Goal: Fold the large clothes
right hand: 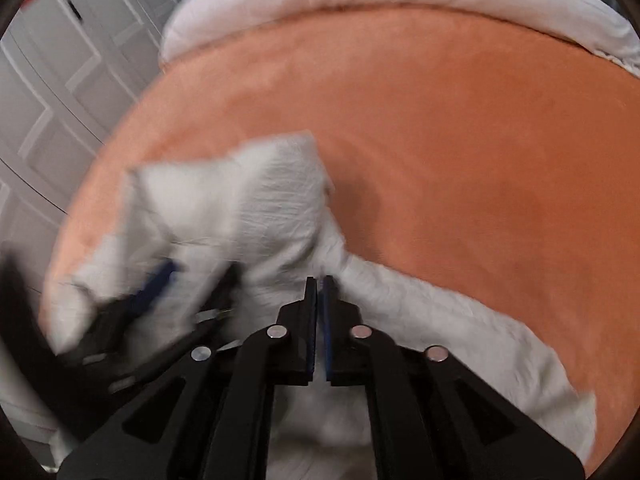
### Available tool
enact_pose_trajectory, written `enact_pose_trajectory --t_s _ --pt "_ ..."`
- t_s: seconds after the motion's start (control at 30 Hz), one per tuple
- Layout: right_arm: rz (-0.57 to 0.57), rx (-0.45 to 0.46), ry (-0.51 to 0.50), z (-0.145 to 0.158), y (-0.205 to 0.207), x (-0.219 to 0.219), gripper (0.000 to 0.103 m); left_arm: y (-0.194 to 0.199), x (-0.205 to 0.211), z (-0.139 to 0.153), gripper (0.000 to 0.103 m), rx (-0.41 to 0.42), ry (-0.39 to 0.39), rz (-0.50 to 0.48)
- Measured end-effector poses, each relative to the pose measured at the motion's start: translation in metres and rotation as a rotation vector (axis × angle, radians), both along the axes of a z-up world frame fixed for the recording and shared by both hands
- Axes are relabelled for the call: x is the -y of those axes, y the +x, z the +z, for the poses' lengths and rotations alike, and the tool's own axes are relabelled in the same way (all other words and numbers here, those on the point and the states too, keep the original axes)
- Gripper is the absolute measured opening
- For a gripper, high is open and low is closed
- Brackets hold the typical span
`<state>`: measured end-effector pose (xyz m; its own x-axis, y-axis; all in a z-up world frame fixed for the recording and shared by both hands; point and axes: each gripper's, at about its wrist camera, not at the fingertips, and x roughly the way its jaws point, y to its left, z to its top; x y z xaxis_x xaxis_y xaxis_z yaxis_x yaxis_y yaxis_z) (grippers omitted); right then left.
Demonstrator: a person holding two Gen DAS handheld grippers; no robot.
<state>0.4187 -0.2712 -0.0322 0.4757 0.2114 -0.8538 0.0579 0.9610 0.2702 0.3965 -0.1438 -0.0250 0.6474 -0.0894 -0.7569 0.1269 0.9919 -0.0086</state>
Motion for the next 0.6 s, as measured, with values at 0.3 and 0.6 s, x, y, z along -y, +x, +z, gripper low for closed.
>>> enact_pose_trajectory --t_s 0.3,0.6 --pt "-0.214 0.115 0.206 0.013 -0.046 0.059 0.003 0.002 -0.003 -0.004 0.062 0.004 -0.024 0.002" --pt "-0.298 0.055 -0.037 0.022 -0.126 0.095 0.0 0.001 -0.023 0.018 0.064 -0.032 -0.153 -0.013"
